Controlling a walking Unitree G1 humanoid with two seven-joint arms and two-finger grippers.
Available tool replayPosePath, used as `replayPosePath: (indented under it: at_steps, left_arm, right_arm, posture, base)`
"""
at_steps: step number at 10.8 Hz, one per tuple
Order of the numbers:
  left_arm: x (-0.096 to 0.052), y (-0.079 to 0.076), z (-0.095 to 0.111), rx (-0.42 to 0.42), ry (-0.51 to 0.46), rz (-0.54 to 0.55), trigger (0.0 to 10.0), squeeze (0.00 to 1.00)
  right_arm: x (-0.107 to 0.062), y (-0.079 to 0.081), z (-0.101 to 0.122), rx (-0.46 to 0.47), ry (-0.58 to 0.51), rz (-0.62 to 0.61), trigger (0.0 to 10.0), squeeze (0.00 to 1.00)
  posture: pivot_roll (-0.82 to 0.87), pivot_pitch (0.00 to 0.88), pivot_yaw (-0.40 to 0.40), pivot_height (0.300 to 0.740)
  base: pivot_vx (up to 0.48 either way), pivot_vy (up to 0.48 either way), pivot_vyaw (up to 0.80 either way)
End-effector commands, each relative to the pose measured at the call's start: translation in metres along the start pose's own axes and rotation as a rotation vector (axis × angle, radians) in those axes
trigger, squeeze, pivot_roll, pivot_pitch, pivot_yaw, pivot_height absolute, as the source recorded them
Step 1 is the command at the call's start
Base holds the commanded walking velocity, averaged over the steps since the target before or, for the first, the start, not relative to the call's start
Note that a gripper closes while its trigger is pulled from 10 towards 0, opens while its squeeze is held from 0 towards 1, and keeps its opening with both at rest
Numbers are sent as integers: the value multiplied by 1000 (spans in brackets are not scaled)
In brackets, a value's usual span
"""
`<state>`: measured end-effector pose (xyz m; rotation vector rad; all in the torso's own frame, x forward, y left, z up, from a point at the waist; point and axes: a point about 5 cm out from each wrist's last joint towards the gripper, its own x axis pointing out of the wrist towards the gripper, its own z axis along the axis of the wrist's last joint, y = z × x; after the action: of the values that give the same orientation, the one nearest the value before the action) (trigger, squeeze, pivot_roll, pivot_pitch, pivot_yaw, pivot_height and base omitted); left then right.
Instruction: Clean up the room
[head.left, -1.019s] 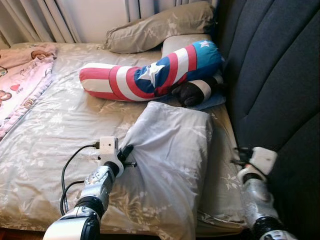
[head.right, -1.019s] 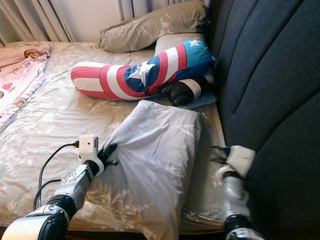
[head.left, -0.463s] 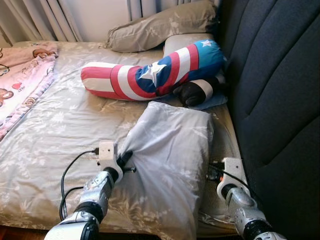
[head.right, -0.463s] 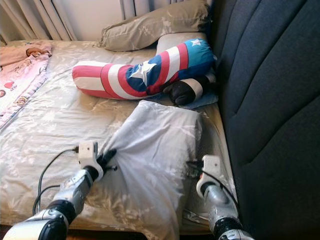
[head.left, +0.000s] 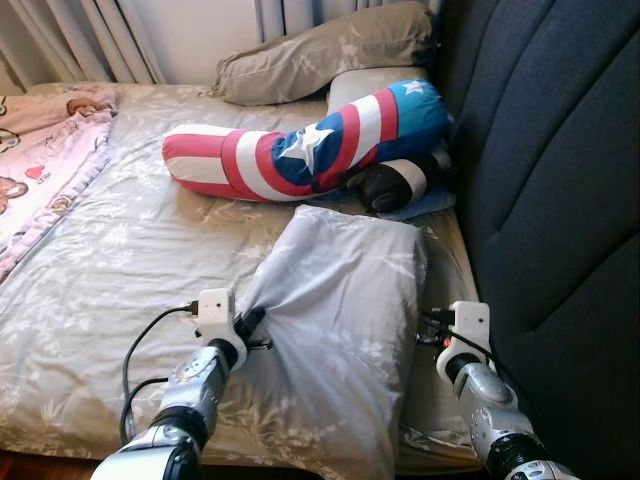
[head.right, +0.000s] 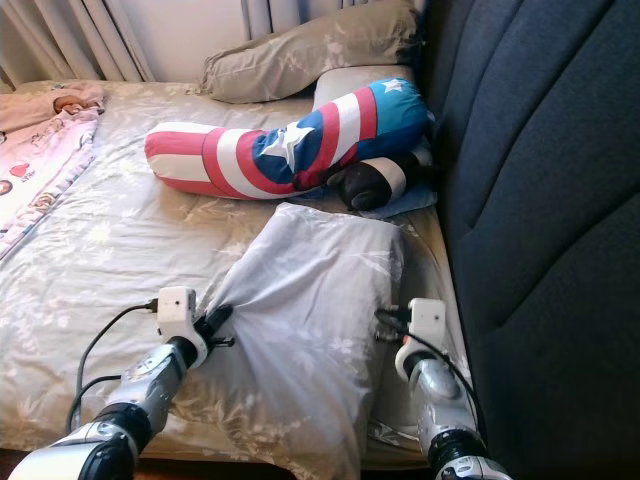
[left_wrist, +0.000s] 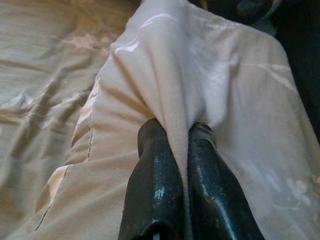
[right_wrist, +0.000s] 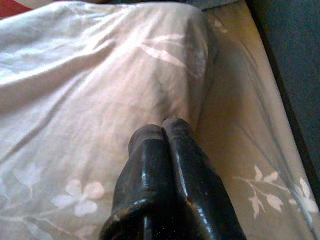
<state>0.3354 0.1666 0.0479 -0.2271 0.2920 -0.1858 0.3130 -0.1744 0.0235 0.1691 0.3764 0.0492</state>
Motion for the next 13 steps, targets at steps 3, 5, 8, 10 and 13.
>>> replayPosePath:
  at_steps: [3, 5, 8, 10, 13]
  left_arm:
    - [13, -19, 17, 14, 4, -88, 10000, 0]
    - [10, -15, 6, -87, 65, -78, 10000, 0]
    - [4, -10, -10, -187, 143, -78, 10000, 0]
    - [-3, -3, -21, -97, 180, -40, 10000, 0]
    - [-16, 7, -39, -37, 222, -29, 10000, 0]
  right_arm:
    - [-6, -1, -20, -18, 93, -7, 10000, 0]
    - [-6, -1, -21, -20, 92, -20, 10000, 0]
    - [-7, -2, -24, -25, 144, -18, 10000, 0]
    - [-10, 2, -38, 5, 195, -2, 10000, 333]
    - [-13, 15, -53, 55, 235, 16, 10000, 1000]
  posture:
    - [-49, 103, 20, 740]
    - [-49, 111, 21, 740]
    - [-45, 117, 19, 740]
    - [-38, 127, 19, 740]
    - [-16, 172, 34, 740]
  base:
    - [0, 0, 0]
    - [0, 0, 0]
    - [0, 0, 0]
    - [0, 0, 0]
    - [0, 0, 0]
